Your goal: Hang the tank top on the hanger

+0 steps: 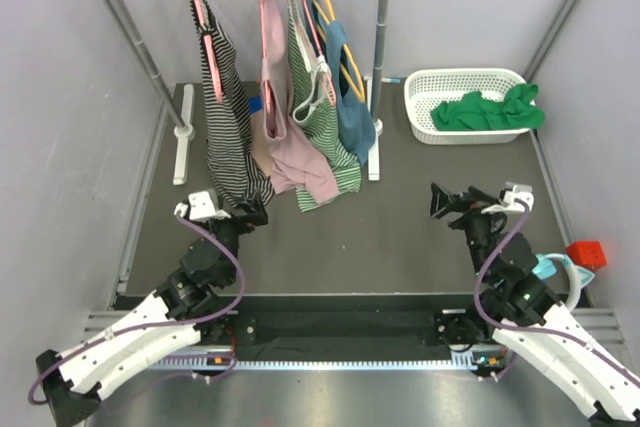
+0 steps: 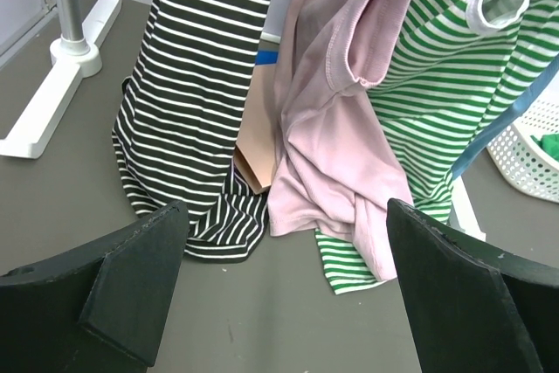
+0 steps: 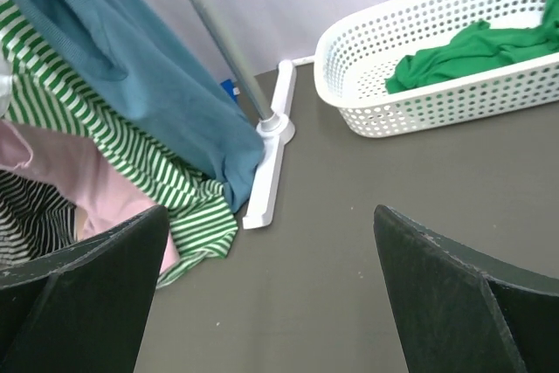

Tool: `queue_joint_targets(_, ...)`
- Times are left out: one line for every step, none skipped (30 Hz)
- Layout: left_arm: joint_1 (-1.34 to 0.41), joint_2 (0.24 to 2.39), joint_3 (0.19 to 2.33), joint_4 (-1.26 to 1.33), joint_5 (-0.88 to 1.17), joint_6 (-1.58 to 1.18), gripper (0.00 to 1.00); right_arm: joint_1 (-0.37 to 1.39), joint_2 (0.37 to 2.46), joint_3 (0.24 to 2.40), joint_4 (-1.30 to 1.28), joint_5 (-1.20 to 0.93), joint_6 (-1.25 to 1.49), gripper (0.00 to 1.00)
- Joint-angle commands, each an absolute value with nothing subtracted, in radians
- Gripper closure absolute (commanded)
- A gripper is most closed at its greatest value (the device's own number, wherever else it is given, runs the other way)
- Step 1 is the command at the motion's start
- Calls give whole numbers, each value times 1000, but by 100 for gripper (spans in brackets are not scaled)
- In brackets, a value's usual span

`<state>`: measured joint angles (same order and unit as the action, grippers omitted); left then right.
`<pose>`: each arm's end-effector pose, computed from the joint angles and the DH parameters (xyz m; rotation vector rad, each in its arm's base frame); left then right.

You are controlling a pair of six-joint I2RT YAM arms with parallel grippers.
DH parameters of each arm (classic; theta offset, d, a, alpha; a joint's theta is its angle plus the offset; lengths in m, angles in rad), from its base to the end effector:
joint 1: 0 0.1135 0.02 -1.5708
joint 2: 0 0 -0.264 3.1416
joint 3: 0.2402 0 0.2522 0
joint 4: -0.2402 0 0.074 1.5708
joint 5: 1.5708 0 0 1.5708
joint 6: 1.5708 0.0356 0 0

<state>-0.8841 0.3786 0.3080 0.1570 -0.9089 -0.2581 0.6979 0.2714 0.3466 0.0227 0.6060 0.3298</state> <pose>0.0970 -0.0741 0.2619 -0.2673 1.4988 -0.2397 0.0959 0.0540 0.2726 0.2216 1.4858 0.3833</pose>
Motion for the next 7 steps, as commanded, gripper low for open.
queue_joint_targets(-885,408,304,207,-897,-236,1,689,238,331,3,678,339,0)
queue_joint_targets(-884,413,305,209,-896,-235,1,690,239,330,3,678,337,0)
queue_joint_targets(-884,419,307,210,-896,-233,1,689,244,330,3,681,336,1)
queue_joint_targets(-885,434,307,212,-897,-230,1,690,248,330,3,681,334,0)
queue_joint_targets(-885,439,308,215,-897,-230,1,690,252,330,3,684,333,0)
queue_joint_targets(-884,446,310,215,-896,-229,1,690,262,330,3,687,334,0)
queue_joint_targets(-884,448,310,215,-896,-230,1,690,264,330,2,687,334,0)
